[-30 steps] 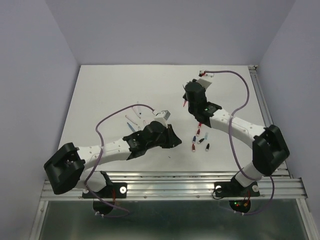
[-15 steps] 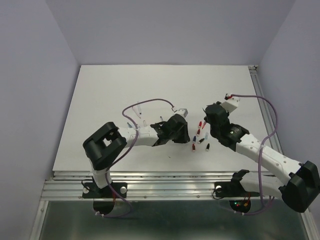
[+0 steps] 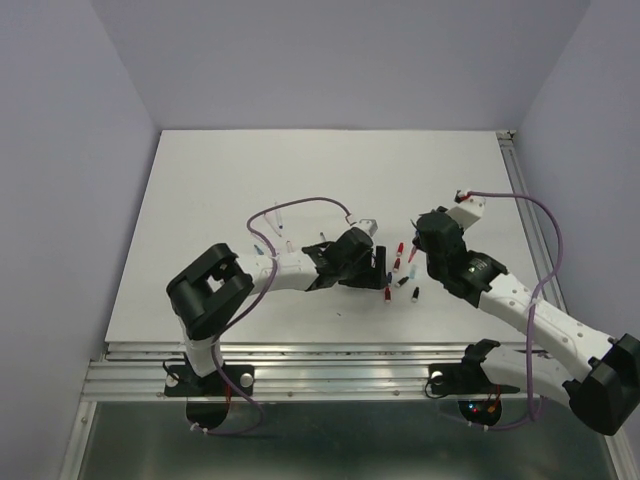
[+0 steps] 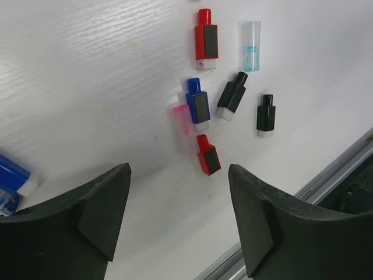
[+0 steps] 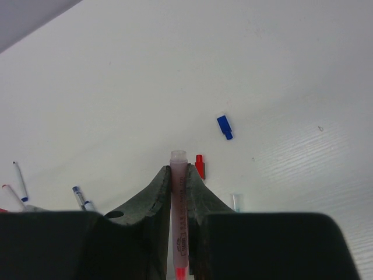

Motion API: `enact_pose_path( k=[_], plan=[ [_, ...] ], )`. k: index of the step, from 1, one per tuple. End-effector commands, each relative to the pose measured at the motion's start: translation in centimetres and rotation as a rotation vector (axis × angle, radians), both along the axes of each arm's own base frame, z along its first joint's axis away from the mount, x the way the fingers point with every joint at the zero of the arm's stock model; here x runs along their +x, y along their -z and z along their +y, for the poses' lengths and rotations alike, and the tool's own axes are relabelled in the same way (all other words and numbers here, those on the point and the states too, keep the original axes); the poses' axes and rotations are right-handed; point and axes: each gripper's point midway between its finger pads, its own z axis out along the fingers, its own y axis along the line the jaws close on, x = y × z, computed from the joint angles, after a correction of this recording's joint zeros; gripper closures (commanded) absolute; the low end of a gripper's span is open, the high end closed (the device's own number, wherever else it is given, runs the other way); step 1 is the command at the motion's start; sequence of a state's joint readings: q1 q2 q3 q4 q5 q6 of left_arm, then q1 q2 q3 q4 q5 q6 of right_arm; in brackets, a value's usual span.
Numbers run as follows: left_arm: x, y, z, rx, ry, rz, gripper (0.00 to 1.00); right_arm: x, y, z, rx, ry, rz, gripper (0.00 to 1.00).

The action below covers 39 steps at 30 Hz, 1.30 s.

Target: Open the pen caps

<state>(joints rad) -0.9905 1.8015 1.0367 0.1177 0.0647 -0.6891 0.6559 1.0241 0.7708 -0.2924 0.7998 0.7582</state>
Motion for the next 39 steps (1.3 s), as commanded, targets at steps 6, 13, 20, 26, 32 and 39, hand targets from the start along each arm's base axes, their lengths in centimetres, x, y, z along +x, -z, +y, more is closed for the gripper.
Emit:
enact_pose_path(
  k=[6, 13, 20, 26, 32, 39],
  plan=[
    [2.6, -9.4, 5.9, -0.041, -0.157, -0.231, 0.01, -0.2, -2.0, 3.5, 0.053, -0.213, -0.031, 0.99],
    [4.1, -12.0, 18.1, 0.027, -0.538, -0.288, 0.01, 0.4, -1.6, 8.3, 0.060, -0.456, -0.023, 0.99],
    [3.4, -12.1, 25.0, 0.049, -0.761, -0.291, 0.01, 1.1, 2.0, 18.8, 0.109, -0.845, 0.058, 0.99],
    [2.4, -12.4, 26.0, 0.006, -0.776, -0.297, 0.01, 2.3, 4.2, 26.8, 0.042, -0.998, 0.094, 0.98],
    [1.9, -12.3, 26.3, 0.000, -0.778, -0.294, 0.01, 3.8, 8.3, 30.5, -0.016, -1.036, 0.173, 0.95],
    [1.9, -12.4, 26.3, -0.006, -0.775, -0.299, 0.01, 5.0, 10.9, 32.7, -0.053, -1.035, 0.227, 0.87]
  ],
)
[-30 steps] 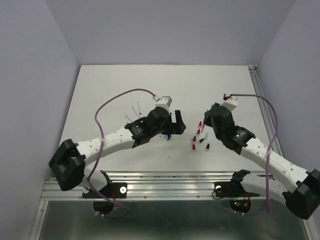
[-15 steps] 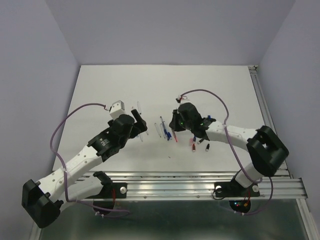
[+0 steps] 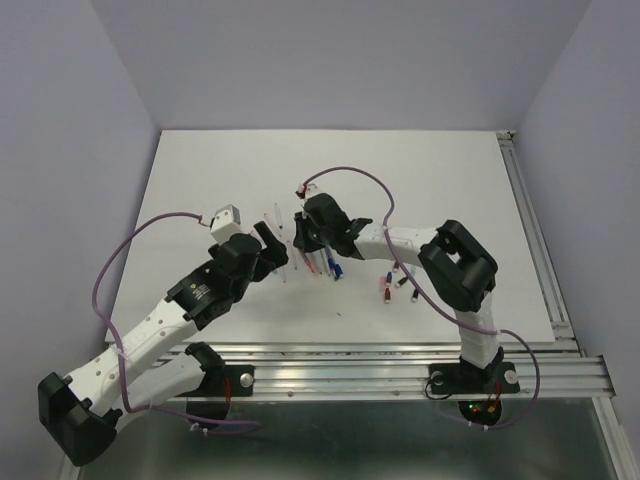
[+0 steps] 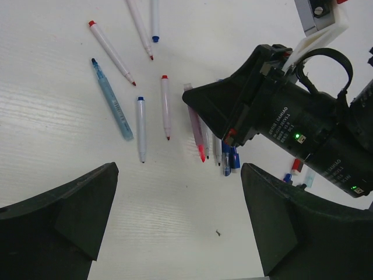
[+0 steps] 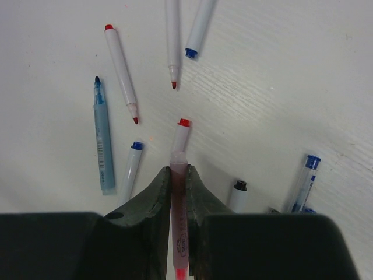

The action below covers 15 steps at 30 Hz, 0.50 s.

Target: Open the pen caps

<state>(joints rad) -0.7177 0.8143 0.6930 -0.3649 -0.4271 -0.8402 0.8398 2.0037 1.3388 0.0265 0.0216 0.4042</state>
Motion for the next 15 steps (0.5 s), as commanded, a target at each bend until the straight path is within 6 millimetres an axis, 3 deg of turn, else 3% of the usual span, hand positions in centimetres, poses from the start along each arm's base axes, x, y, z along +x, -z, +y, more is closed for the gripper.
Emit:
enact_pose_path(
  k=[1, 5, 15],
  plan=[
    [0.2, -0.1, 0.7, 0.005, -0.031, -0.021, 0.01, 0.8, -2.2, 2.3, 0.027, -0.028, -0.043, 0.85],
    [0.2, -0.2, 0.6, 0.003, -0.026, -0.026, 0.01, 0.4, -1.4, 2.1, 0.011, -0.023, -0.016, 0.68],
    [0.2, -0.4, 0.4, -0.006, -0.015, -0.032, 0.01, 0.8, -5.4, 0.3, 0.013, 0.039, -0.089, 0.26]
  ],
)
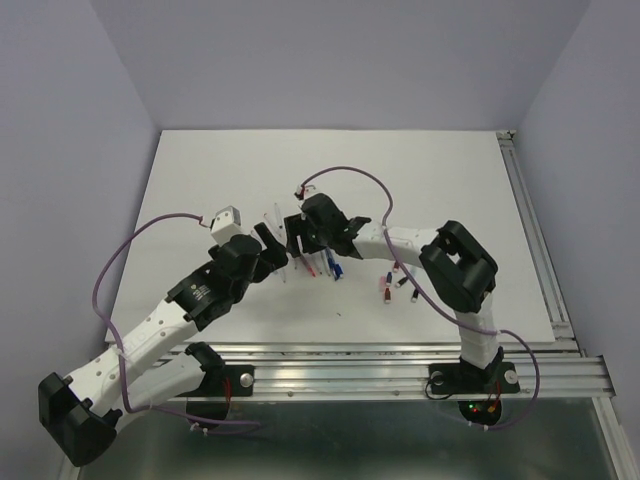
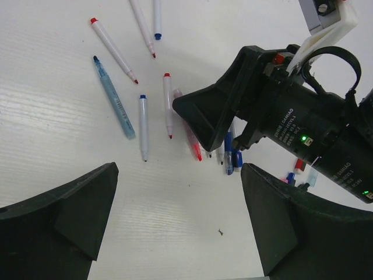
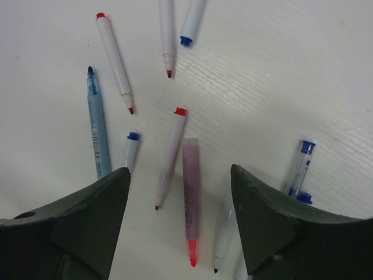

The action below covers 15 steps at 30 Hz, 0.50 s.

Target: Open the pen caps

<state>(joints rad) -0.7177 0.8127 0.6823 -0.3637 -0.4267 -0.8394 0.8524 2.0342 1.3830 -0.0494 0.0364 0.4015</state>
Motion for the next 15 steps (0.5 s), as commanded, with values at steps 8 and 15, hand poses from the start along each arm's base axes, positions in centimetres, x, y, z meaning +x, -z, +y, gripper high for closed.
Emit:
enact_pose_path(
  k=[8, 15],
  plan=[
    [0.2, -0.9, 0.0, -0.024, 0.004, -0.042, 0.01, 4.0, -4.9, -3.4, -0.139, 0.204, -0.175, 0.00],
    [0.1, -1.0, -0.1, -0.028, 0.011, -0.045, 0.01, 6.7, -3.8, -6.0, -0.211, 0.342, -0.175, 0.11]
  ],
)
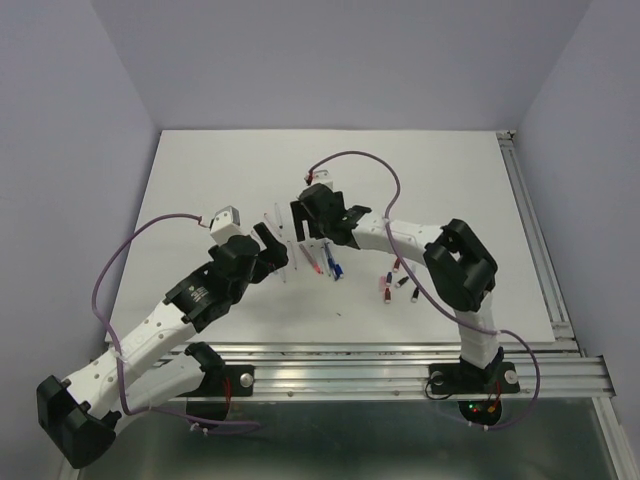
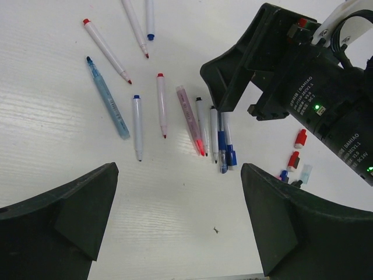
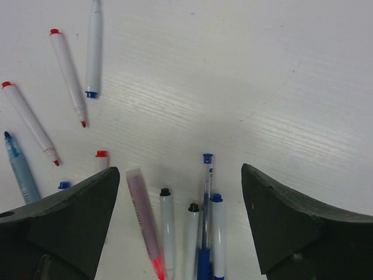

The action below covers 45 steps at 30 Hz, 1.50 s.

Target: Open the pen caps

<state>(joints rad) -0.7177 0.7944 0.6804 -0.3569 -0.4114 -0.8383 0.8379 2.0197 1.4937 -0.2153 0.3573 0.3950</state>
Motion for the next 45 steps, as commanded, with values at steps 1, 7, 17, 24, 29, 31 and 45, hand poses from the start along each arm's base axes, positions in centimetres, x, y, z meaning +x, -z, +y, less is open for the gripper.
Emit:
enact_pose_path(
  k=[1, 7, 17, 24, 29, 31, 45],
  plan=[
    [0.2, -0.5, 0.0, -0.010, 0.003, -0.032, 0.01, 2.5, -0.9, -1.2, -0.029, 0.085, -0.048, 0.18],
    [0.3, -0.6, -0.1, -0.012, 0.009, -0.036, 0.01, 3.2, 1.5, -1.6, -0.048, 0.090, -0.007, 0.36],
    [0.4, -0.5, -0.2, -0.003, 0.012, -0.031, 0.01, 3.4, 4.8, -2.2, -0.068, 0.089, 0.060, 0.59],
    [0.5, -0.6, -0.2, 0.001, 0.009, -0.033, 0.01, 1.7, 6.2, -3.0, -0.064, 0.101, 0.121, 0.74],
    [0.7, -0.7, -0.3, 0.004, 0.010, -0.034, 0.01, 0.4, 6.1, -3.0, -0.018, 0.087, 0.142, 0.88],
    [0.7, -0.6, -0.4, 0.005, 0.012, -0.032, 0.01, 0.3, 5.9, -3.1, -0.011, 0.090, 0.137, 0.91],
    [0.5, -0.9, -4.2, -0.067, 0.214, -0.083, 0.01, 0.0, -3.8, -3.5, 0.215, 0.133, -0.018, 0.99]
  ],
)
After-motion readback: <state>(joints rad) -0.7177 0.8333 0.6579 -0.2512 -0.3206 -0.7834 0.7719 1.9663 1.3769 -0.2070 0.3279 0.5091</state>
